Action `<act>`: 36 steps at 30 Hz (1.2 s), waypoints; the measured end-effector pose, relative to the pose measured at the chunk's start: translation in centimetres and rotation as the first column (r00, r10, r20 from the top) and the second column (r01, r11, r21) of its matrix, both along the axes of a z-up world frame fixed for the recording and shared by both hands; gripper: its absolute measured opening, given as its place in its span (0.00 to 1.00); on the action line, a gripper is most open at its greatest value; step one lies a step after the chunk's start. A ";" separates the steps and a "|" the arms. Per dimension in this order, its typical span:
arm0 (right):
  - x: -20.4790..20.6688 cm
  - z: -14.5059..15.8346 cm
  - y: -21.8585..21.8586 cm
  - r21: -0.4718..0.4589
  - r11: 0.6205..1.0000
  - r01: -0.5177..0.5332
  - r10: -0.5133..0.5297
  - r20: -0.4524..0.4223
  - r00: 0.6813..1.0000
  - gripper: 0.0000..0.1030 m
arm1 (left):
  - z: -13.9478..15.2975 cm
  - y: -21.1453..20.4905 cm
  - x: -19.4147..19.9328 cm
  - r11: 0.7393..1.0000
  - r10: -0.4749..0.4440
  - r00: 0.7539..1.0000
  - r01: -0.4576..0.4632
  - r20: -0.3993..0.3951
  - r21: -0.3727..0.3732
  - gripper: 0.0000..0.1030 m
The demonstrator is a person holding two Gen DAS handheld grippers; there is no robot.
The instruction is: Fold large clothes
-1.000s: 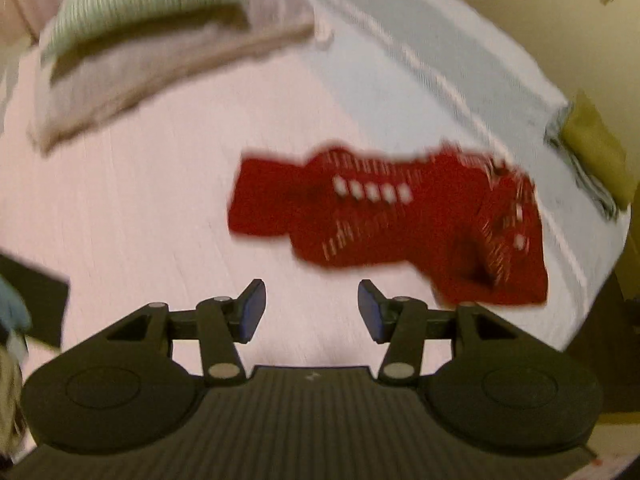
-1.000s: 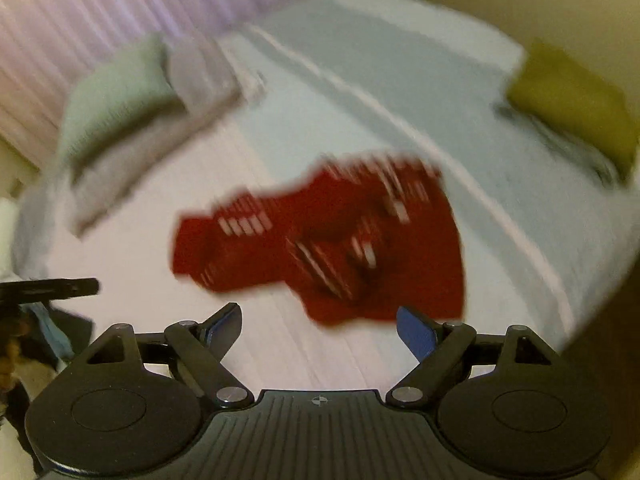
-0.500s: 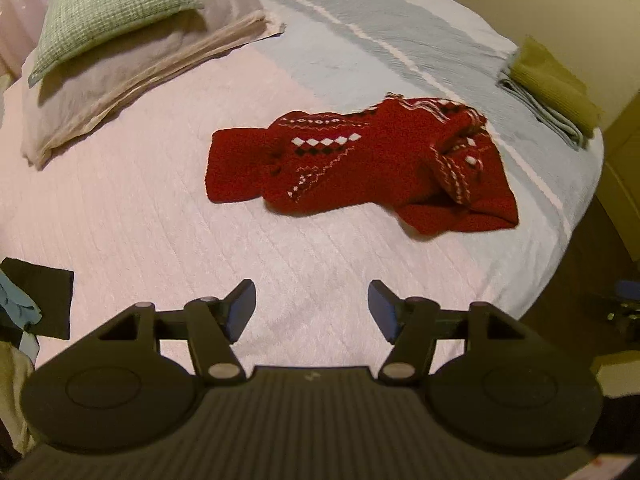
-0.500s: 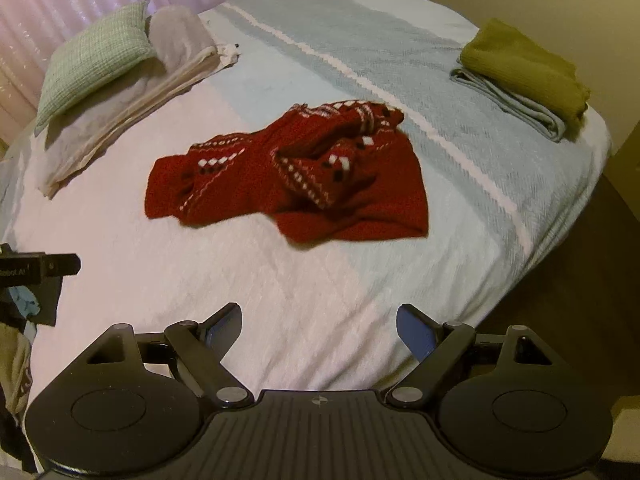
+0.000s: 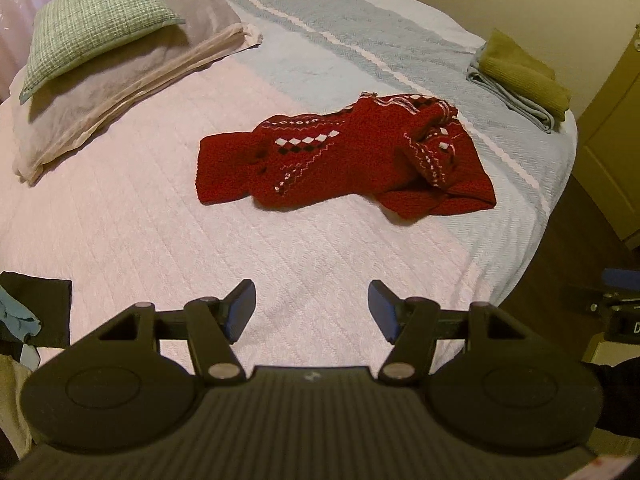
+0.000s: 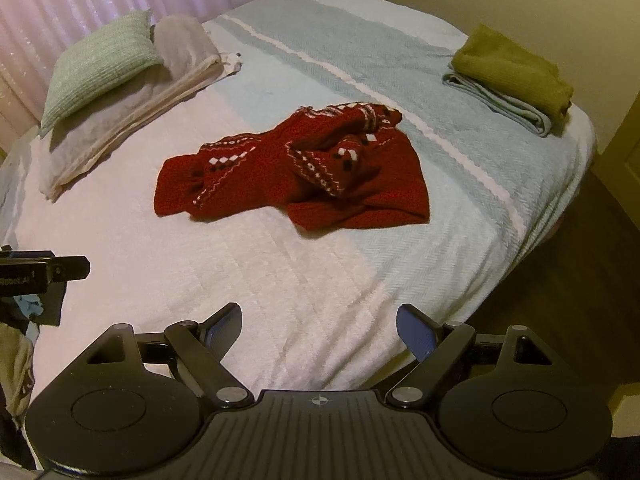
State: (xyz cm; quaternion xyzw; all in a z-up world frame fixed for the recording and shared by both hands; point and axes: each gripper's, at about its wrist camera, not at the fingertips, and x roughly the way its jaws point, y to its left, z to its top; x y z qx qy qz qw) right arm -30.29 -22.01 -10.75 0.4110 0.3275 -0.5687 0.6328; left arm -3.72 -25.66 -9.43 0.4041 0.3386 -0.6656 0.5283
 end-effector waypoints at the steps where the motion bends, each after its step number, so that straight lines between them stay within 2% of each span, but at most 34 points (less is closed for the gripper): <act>1: 0.1 -0.1 0.0 0.001 1.000 -0.004 0.004 0.000 1.000 0.80 | 0.0 0.0 0.0 1.000 0.003 1.000 -0.003 0.000 0.002 0.57; 6: 0.0 -0.5 -0.7 0.013 1.000 -0.022 0.022 0.003 1.000 0.80 | -0.2 -0.3 -0.2 1.000 0.015 1.000 -0.015 0.002 0.007 0.58; 11: -1.5 -1.3 -2.7 0.025 0.998 -0.050 0.050 -0.004 0.999 0.80 | -1.0 -1.2 -0.8 0.998 0.055 0.998 -0.055 -0.017 0.005 0.65; 15: -4.5 -2.3 -5.5 0.024 0.998 -0.060 0.061 -0.024 0.998 0.80 | -2.6 -2.1 -2.2 0.995 0.095 0.992 -0.095 -0.080 -0.002 0.67; 18: -7.7 -3.2 -9.0 0.032 0.996 -0.085 0.086 -0.041 0.995 0.80 | -4.5 -3.3 -4.3 0.989 0.147 0.978 -0.148 -0.149 0.004 0.67; 21: -11.9 -4.3 -13.8 0.033 0.990 -0.137 0.139 -0.057 0.989 0.80 | -7.3 -5.2 -7.6 0.970 0.243 0.943 -0.243 -0.229 0.028 0.67; 23: -15.2 -5.4 -17.5 0.049 0.986 -0.160 0.164 -0.087 0.983 0.80 | -9.6 -6.6 -10.3 0.945 0.326 0.901 -0.323 -0.287 0.060 0.67; 24: -17.0 -5.8 -19.3 0.054 0.985 -0.165 0.170 -0.103 0.980 0.80 | -10.9 -7.4 -11.8 0.928 0.367 0.866 -0.368 -0.339 0.064 0.67; 25: -18.9 -6.2 -21.2 0.058 0.985 -0.165 0.171 -0.121 0.978 0.80 | -11.9 -7.9 -13.1 0.913 0.396 0.843 -0.404 -0.363 0.057 0.67; 27: -22.3 -6.8 -24.5 0.076 0.985 -0.153 0.163 -0.159 0.974 0.80 | -14.2 -9.6 -16.1 0.885 0.438 0.812 -0.465 -0.385 0.027 0.70; 29: -25.5 -7.3 -27.6 0.076 0.987 -0.144 0.156 -0.191 0.969 0.80 | -16.5 -11.4 -18.6 0.872 0.462 0.803 -0.489 -0.377 0.026 0.70; 32: -29.4 -7.9 -31.3 0.067 0.990 -0.122 0.135 -0.248 0.959 0.80 | -19.9 -14.0 -21.4 0.853 0.495 0.775 -0.520 -0.393 0.050 0.71; 33: -30.5 -8.2 -32.2 0.067 0.992 -0.107 0.121 -0.263 0.957 0.80 | -21.1 -14.9 -22.1 0.837 0.525 0.765 -0.544 -0.373 0.062 0.71; 34: -31.5 -8.4 -33.2 0.070 0.993 -0.095 0.110 -0.270 0.956 0.80 | -21.9 -15.4 -22.3 0.815 0.557 0.745 -0.576 -0.367 0.068 0.70; 35: -32.4 -8.8 -34.2 0.078 0.993 -0.084 0.103 -0.273 0.957 0.80 | -22.6 -15.8 -22.3 0.789 0.590 0.718 -0.610 -0.371 0.073 0.49; 36: -33.0 -9.1 -35.0 0.087 0.993 -0.077 0.098 -0.272 0.957 0.80 | -23.2 -15.9 -22.0 0.760 0.620 0.681 -0.644 -0.390 0.085 0.13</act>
